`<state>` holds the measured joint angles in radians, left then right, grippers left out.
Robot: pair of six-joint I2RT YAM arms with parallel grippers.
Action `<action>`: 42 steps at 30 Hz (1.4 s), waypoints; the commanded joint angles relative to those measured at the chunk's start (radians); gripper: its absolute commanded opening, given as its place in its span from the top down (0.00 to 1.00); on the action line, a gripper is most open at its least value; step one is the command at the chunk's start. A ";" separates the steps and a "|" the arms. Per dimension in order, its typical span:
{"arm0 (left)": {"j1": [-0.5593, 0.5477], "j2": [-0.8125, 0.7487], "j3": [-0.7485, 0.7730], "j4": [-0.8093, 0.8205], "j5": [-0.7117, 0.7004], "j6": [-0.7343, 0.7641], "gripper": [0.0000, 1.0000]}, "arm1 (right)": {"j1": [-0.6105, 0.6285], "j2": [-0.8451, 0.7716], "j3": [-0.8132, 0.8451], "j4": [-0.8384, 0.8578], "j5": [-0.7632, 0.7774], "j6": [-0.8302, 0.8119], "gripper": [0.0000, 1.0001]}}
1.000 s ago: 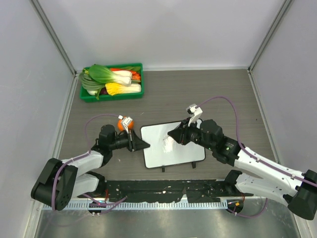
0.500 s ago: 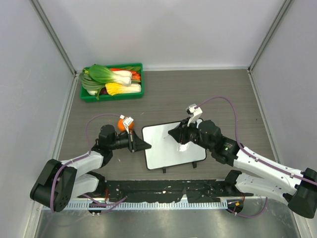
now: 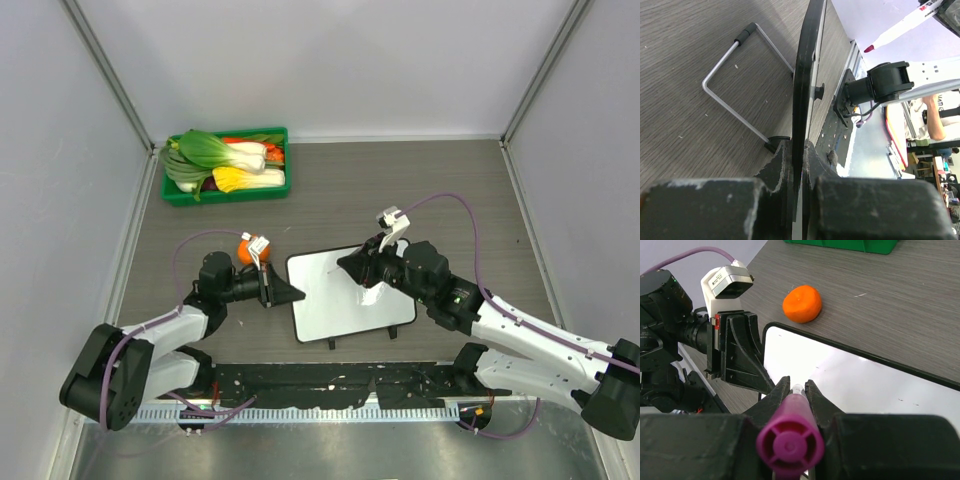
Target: Write a sentence on the whiteboard
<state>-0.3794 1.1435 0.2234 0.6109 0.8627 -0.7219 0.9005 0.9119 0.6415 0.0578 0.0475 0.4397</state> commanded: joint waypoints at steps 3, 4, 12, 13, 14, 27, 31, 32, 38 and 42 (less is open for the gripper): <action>0.007 -0.022 -0.019 -0.076 -0.146 0.088 1.00 | 0.005 -0.005 0.021 0.105 0.017 -0.019 0.99; 0.007 -0.024 -0.018 -0.079 -0.146 0.090 1.00 | 0.006 -0.005 0.021 0.108 0.017 -0.015 0.99; 0.007 -0.019 -0.015 -0.079 -0.140 0.090 1.00 | 0.005 -0.005 0.018 0.120 0.018 -0.018 0.99; 0.007 -0.021 -0.015 -0.079 -0.142 0.091 1.00 | 0.006 -0.007 0.014 0.120 0.018 -0.019 0.99; 0.008 -0.019 -0.016 -0.076 -0.142 0.090 1.00 | 0.005 -0.007 0.015 0.120 0.020 -0.013 0.99; 0.007 -0.027 -0.019 -0.079 -0.146 0.091 1.00 | 0.005 -0.001 0.020 0.116 0.009 -0.002 0.99; 0.007 -0.022 -0.019 -0.077 -0.146 0.090 1.00 | 0.005 -0.005 0.030 0.111 0.008 -0.004 0.99; 0.008 -0.021 -0.018 -0.076 -0.145 0.091 1.00 | 0.006 -0.004 0.030 0.111 0.008 -0.007 0.99; 0.007 -0.018 -0.016 -0.076 -0.146 0.091 1.00 | 0.005 -0.001 0.029 0.108 0.006 -0.009 0.99; 0.007 -0.014 -0.019 -0.073 -0.151 0.091 1.00 | 0.003 0.001 0.023 0.116 0.005 -0.009 0.99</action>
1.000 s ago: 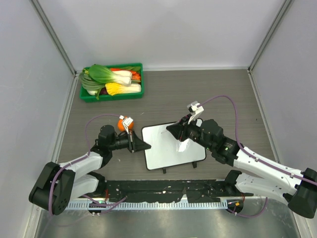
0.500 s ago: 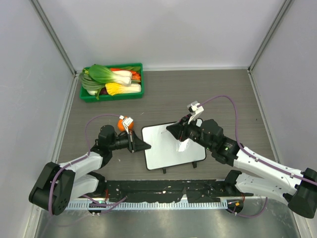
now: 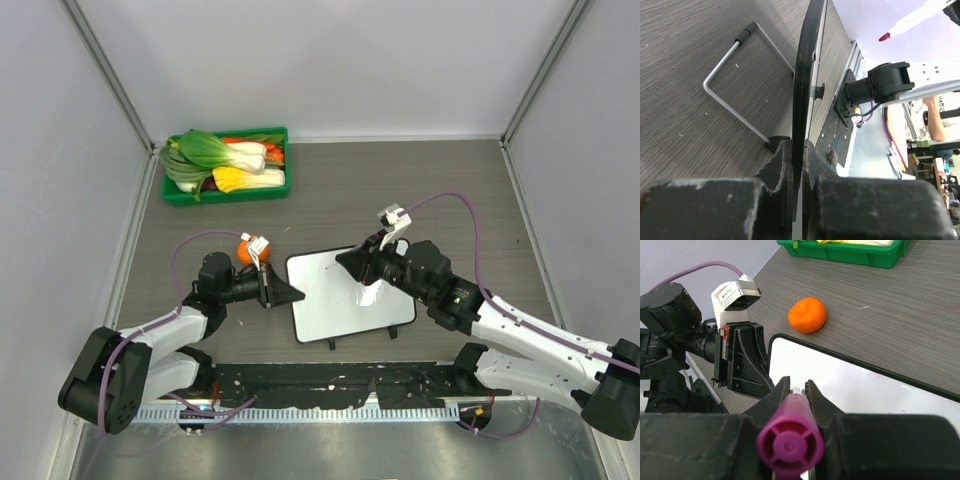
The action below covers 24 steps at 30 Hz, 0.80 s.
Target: Write a sentence on the whiteboard
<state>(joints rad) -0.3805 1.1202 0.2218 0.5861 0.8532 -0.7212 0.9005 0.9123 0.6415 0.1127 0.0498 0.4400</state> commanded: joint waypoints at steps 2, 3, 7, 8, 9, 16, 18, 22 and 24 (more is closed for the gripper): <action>0.008 0.013 -0.015 -0.048 -0.138 0.089 1.00 | 0.006 0.007 0.035 0.055 0.001 -0.015 0.99; 0.008 0.013 -0.013 -0.048 -0.138 0.091 1.00 | 0.006 0.014 0.041 0.041 0.001 -0.018 0.99; 0.008 0.023 -0.013 -0.043 -0.138 0.088 1.00 | 0.020 0.020 0.053 0.039 0.018 -0.027 0.99; 0.009 0.026 -0.012 -0.042 -0.132 0.089 1.00 | 0.026 0.022 0.055 0.045 0.018 -0.029 0.99; 0.008 0.026 -0.010 -0.039 -0.123 0.089 1.00 | 0.029 0.023 0.060 0.048 0.016 -0.029 0.99; 0.008 0.041 -0.009 -0.023 -0.112 0.085 1.00 | 0.067 0.063 0.083 0.061 0.030 -0.046 0.99; 0.009 0.040 -0.006 -0.023 -0.097 0.086 1.00 | 0.075 0.071 0.081 0.073 0.038 -0.052 0.99; 0.009 0.029 -0.013 -0.017 -0.103 0.085 1.00 | 0.090 0.083 0.096 0.074 0.067 -0.058 0.99; 0.008 0.032 -0.010 -0.020 -0.106 0.086 1.00 | 0.098 0.089 0.098 0.084 0.087 -0.061 0.99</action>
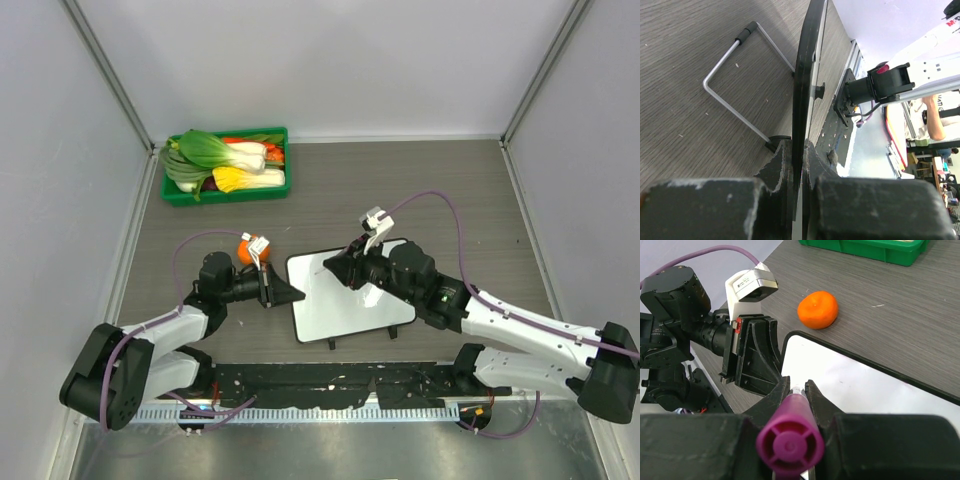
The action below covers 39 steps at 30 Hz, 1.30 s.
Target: Write a sentence on the whiteboard
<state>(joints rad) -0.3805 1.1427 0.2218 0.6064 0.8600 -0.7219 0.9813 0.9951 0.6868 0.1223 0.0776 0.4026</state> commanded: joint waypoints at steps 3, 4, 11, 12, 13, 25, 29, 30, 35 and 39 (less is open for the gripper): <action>0.008 0.017 -0.009 -0.037 -0.108 0.087 1.00 | 0.022 0.028 0.053 0.085 0.093 -0.025 0.99; 0.008 0.022 -0.007 -0.036 -0.110 0.087 1.00 | 0.026 0.043 0.053 0.086 0.111 -0.022 0.99; 0.008 0.034 -0.004 -0.030 -0.105 0.084 1.00 | 0.033 0.068 0.051 0.105 0.208 -0.004 0.99; 0.008 0.034 -0.006 -0.030 -0.102 0.084 1.00 | 0.034 0.066 0.051 0.108 0.223 -0.001 0.99; 0.006 0.035 -0.006 -0.028 -0.104 0.084 1.00 | 0.033 0.065 0.048 0.112 0.226 -0.005 0.99; 0.008 0.042 -0.002 -0.025 -0.104 0.084 1.00 | 0.036 0.103 0.042 0.119 0.246 -0.005 0.99; 0.008 0.045 -0.002 -0.025 -0.104 0.082 1.00 | 0.036 0.125 0.048 0.109 0.255 -0.007 0.99; 0.006 0.043 -0.002 -0.025 -0.101 0.082 1.00 | 0.034 0.129 0.049 0.109 0.258 -0.004 0.99; 0.009 0.046 -0.004 -0.022 -0.104 0.081 1.00 | 0.036 0.143 0.051 0.119 0.243 -0.005 0.99; 0.006 0.051 -0.002 -0.019 -0.101 0.079 1.00 | 0.036 0.155 0.057 0.114 0.211 -0.011 0.99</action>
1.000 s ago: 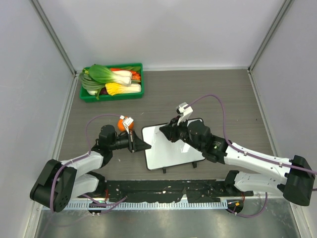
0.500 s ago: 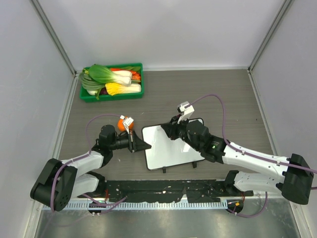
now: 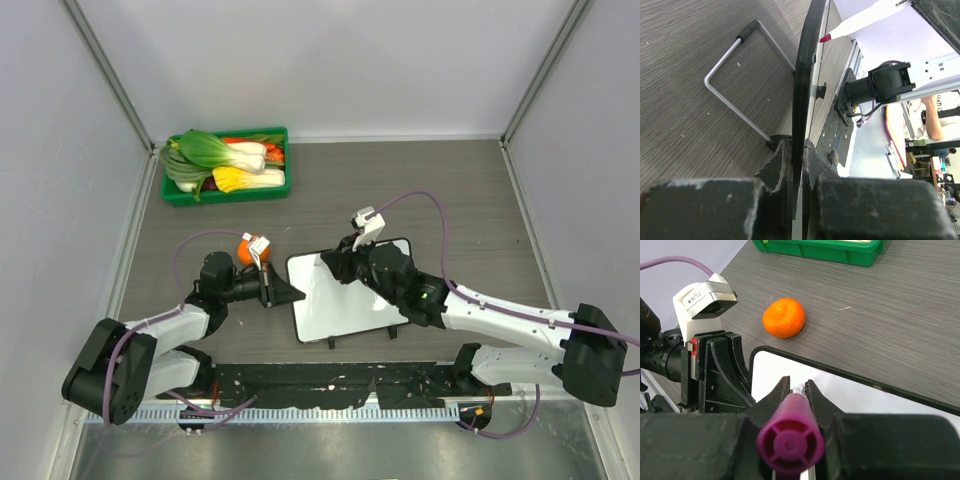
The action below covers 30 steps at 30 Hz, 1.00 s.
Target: Write a sentence on the whiteboard
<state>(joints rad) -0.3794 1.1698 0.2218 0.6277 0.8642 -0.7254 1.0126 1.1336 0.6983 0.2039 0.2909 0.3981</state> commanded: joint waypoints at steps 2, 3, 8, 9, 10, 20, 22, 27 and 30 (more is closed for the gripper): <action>0.007 0.024 -0.002 -0.040 -0.103 0.083 1.00 | 0.006 0.022 0.049 0.028 -0.013 -0.010 0.99; 0.005 0.025 -0.002 -0.039 -0.102 0.083 1.00 | 0.007 0.023 0.047 0.026 -0.016 -0.010 0.99; 0.007 0.027 -0.002 -0.037 -0.105 0.081 1.00 | 0.007 0.026 0.040 0.002 -0.032 -0.005 1.00; 0.007 0.028 -0.002 -0.037 -0.105 0.081 1.00 | 0.006 0.025 0.037 -0.004 -0.035 -0.007 0.99; 0.007 0.028 -0.002 -0.037 -0.106 0.080 1.00 | 0.006 0.023 0.033 -0.009 -0.036 -0.002 0.99; 0.007 0.033 -0.001 -0.034 -0.105 0.078 1.00 | 0.007 -0.024 -0.023 -0.031 0.030 0.027 0.99; 0.007 0.036 -0.001 -0.033 -0.105 0.078 1.00 | 0.006 -0.035 -0.032 -0.037 0.037 0.024 0.99; 0.007 0.036 -0.001 -0.033 -0.105 0.078 1.00 | 0.007 -0.046 -0.037 -0.051 0.031 0.024 0.99; 0.007 0.036 -0.001 -0.033 -0.105 0.078 1.00 | 0.007 -0.041 -0.037 -0.051 0.013 0.024 0.99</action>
<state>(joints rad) -0.3794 1.1870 0.2218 0.6395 0.8646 -0.7269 1.0191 1.1057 0.6689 0.1631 0.2813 0.4221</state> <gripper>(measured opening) 0.058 0.206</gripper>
